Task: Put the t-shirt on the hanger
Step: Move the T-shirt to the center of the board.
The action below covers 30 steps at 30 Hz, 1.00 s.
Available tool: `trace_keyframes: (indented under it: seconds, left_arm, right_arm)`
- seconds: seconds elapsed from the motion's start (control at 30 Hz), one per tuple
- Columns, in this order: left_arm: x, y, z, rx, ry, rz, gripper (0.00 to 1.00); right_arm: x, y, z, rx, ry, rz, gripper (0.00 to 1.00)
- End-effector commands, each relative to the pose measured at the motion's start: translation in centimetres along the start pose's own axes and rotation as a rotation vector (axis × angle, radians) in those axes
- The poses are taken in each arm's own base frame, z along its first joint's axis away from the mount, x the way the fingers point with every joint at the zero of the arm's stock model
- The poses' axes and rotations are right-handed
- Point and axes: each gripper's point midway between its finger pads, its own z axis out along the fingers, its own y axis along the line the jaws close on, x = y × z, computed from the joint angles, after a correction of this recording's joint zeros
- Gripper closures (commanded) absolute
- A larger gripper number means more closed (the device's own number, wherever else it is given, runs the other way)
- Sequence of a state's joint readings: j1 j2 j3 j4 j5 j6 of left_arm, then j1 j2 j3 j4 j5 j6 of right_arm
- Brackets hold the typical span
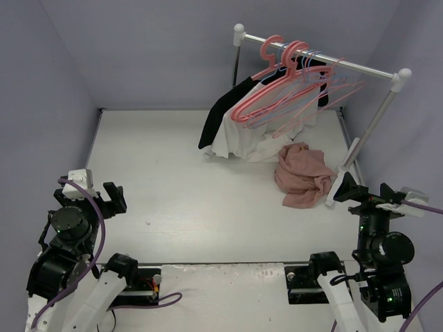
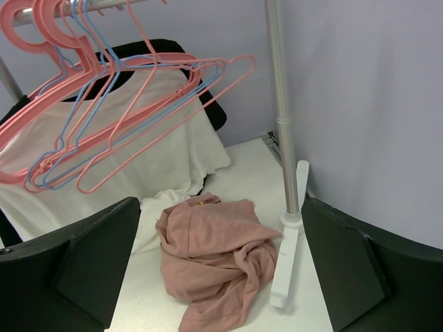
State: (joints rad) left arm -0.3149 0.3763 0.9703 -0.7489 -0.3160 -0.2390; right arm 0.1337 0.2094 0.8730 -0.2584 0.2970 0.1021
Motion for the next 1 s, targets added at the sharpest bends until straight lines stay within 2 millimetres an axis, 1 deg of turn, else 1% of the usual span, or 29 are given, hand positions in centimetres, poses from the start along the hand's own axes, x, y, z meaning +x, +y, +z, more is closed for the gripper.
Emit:
trace_keyframes:
  seconds: [0.0,0.03,0.07,0.1,0.17,0.23,0.3,0.37,0.43,0.5,0.53,0.57,0.63,0.73,0.77,0.87,0.97]
  left_arm:
    - [-1.8,-1.5,1.3,0.04,-0.035,-0.025,0.19]
    - [-1.7,-1.7,1.7,0.039,-0.025,-0.026,0.19]
    - [-1.7,-1.9,1.9,0.04,-0.021,-0.03,0.19]
    - [-1.6,-2.1,2.4,0.038,-0.01,-0.035,0.19]
    - [-1.5,-2.5,3.1,0.041,0.001,-0.045,0.19]
    - [-1.0,-3.2,4.2,0.046,0.027,-0.047,0.19]
    - [-0.6,-3.5,5.1,0.045,0.036,-0.045,0.19]
    - [0.1,-3.7,5.7,0.041,0.055,-0.045,0.19]
    - [0.6,-4.0,6.0,0.056,0.073,-0.037,0.19]
    - [0.9,-3.9,5.9,0.057,0.072,-0.024,0.19]
    - [1.0,-3.7,5.8,0.052,0.069,-0.018,0.19]
    - [1.1,-3.5,5.6,0.045,0.067,-0.01,0.19]
    - [1.2,-3.2,5.3,0.039,0.054,-0.01,0.19]
    - [1.2,-3.1,5.0,0.042,0.043,-0.01,0.19]
    - [1.2,-3.1,4.9,0.044,0.04,-0.01,0.19]
    - [1.2,-3.3,4.9,0.053,0.041,-0.009,0.19]
    - [1.2,-3.4,4.8,0.061,0.038,-0.008,0.19]
  right_arm:
    - [0.4,0.1,2.5,0.08,0.025,0.08,0.0]
    - [0.6,0.0,2.8,0.092,0.031,0.086,0.0]
    - [1.5,0.1,3.6,0.118,0.063,0.106,0.0]
    - [2.0,-0.2,4.3,0.162,0.082,0.118,0.0]
    - [4.1,0.1,6.3,0.204,0.161,0.118,0.0]
    - [6.5,1.2,7.9,0.2,0.246,0.12,0.0]
    - [8.7,1.6,9.0,0.222,0.311,0.135,0.0]
    - [12.8,1.6,10.4,0.285,0.407,0.139,0.0]
    - [15.6,1.7,11.2,0.306,0.447,0.148,0.0]
    - [18.2,2.1,12.2,0.307,0.471,0.161,0.0]
    - [20.2,2.1,12.2,0.306,0.503,0.153,0.0]
    - [21.1,2.2,12.4,0.301,0.505,0.161,0.0]
    - [22.4,2.7,13.3,0.275,0.493,0.173,0.0]
    - [25.3,2.8,14.2,0.261,0.53,0.14,0.0]
    - [25.5,3.0,14.6,0.251,0.524,0.144,0.0]
    - [28.7,2.9,15.2,0.259,0.594,0.131,0.0]
    - [30.5,2.7,15.7,0.258,0.622,0.155,0.0]
